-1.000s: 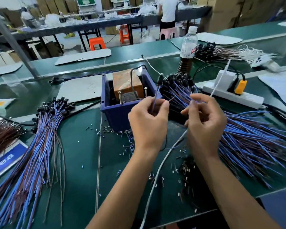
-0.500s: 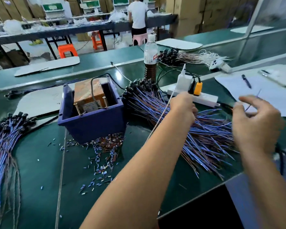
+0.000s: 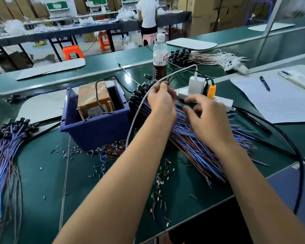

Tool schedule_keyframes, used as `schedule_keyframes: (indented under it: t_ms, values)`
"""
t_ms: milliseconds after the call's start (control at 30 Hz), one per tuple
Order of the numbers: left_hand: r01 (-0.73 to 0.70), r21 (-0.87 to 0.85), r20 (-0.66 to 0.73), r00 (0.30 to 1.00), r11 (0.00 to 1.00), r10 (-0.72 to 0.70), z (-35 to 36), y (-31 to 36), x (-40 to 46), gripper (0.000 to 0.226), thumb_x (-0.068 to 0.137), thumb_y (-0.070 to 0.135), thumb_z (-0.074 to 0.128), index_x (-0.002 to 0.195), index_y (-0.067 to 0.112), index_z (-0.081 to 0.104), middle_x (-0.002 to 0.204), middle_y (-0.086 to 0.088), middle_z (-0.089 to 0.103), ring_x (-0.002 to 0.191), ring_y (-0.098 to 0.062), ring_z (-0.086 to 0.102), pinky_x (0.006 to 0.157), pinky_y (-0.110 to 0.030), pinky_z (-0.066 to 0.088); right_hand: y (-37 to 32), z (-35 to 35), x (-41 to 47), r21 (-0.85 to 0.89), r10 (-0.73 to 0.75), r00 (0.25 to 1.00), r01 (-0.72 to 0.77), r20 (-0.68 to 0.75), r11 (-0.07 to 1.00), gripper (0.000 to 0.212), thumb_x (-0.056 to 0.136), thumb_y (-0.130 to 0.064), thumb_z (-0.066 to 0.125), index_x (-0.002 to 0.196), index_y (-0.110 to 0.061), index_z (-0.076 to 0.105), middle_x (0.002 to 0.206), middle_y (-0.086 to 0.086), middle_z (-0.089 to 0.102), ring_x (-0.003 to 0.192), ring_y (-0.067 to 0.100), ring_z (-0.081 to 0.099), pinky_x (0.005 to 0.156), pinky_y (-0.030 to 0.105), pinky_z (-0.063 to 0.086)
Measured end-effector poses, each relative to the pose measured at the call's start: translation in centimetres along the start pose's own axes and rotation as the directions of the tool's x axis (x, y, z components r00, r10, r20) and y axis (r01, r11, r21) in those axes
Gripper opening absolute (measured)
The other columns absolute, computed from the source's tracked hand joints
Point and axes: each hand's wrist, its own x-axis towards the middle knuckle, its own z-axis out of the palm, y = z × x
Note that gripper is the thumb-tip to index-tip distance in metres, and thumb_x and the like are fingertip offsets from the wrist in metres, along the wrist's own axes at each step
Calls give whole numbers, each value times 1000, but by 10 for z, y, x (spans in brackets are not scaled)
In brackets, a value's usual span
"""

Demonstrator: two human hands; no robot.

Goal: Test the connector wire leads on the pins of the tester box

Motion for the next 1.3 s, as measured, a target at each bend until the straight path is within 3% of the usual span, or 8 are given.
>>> schedule_keyframes:
  t_ms: [67, 167, 300, 400, 667, 900, 1100, 1300]
  values:
    - [-138, 315, -4, 989, 939, 147, -12, 9, 5, 20, 102, 11, 61, 83, 15, 59, 74, 1, 59, 64, -12, 53, 71, -31, 52, 4, -2, 4, -49, -16, 999, 14, -38, 999, 9, 96, -22, 74, 101, -17, 78, 80, -3, 73, 71, 12, 67, 73, 34, 59]
    - [-316, 862, 142, 902, 397, 408, -30, 20, 16, 24, 94, 27, 75, 72, 19, 66, 69, 8, 64, 67, -9, 60, 78, -26, 52, 9, 3, 4, -173, 9, 1000, -11, -12, 985, 13, 95, -28, 75, 87, -18, 76, 74, -2, 71, 68, 17, 65, 67, 33, 56]
    - [-307, 952, 286, 884, -1, 371, -49, 23, 19, 37, 91, 39, 77, 70, 9, 75, 63, -2, 68, 61, -17, 64, 63, -26, 50, 8, 15, -4, -306, 60, 998, -56, 4, 950, 14, 91, -33, 78, 83, -21, 78, 78, 0, 72, 77, 23, 66, 70, 32, 53]
    - [-310, 950, 304, 898, -32, 318, -62, 20, 6, 53, 95, 48, 69, 59, 9, 64, 52, 1, 58, 51, -19, 56, 53, -27, 42, 7, 21, -8, -320, 86, 996, -83, -3, 944, 13, 88, -30, 82, 92, -18, 80, 90, 5, 71, 91, 28, 64, 81, 38, 55]
    - [-245, 909, 332, 915, 337, -231, -146, 86, -51, 40, 99, 41, 65, 66, 20, 73, 61, 8, 65, 43, -5, 44, 40, -16, 31, -52, 50, -29, -95, -210, 961, 195, -182, 976, 4, 92, -12, 69, 92, -12, 74, 88, 4, 70, 82, 26, 64, 74, 42, 52]
    - [-33, 966, -8, 988, 257, 157, -256, 176, -71, 33, 80, 39, 68, 64, 11, 65, 65, -6, 56, 55, -19, 44, 45, -21, 29, -162, 135, -58, 107, -428, 781, 429, 455, 897, 8, 94, -26, 64, 101, -23, 68, 85, 2, 72, 76, 32, 66, 66, 42, 56]
    - [311, 941, -117, 667, -132, 736, -321, 217, -54, 16, 89, 27, 60, 95, 18, 72, 105, -15, 70, 103, -38, 63, 82, -38, 48, -234, 219, -60, 103, -383, 515, 491, 767, 865, 22, 99, -32, 64, 111, -14, 59, 105, 13, 65, 94, 35, 62, 83, 40, 55]
    - [418, 836, -12, 662, -356, 750, -337, 247, -4, 38, 88, 16, 62, 126, 17, 59, 132, -24, 48, 124, -41, 42, 101, -41, 37, -257, 264, -70, -77, -289, 474, 614, 832, 785, 31, 103, -31, 56, 126, -11, 64, 130, 15, 67, 121, 37, 63, 85, 36, 49]
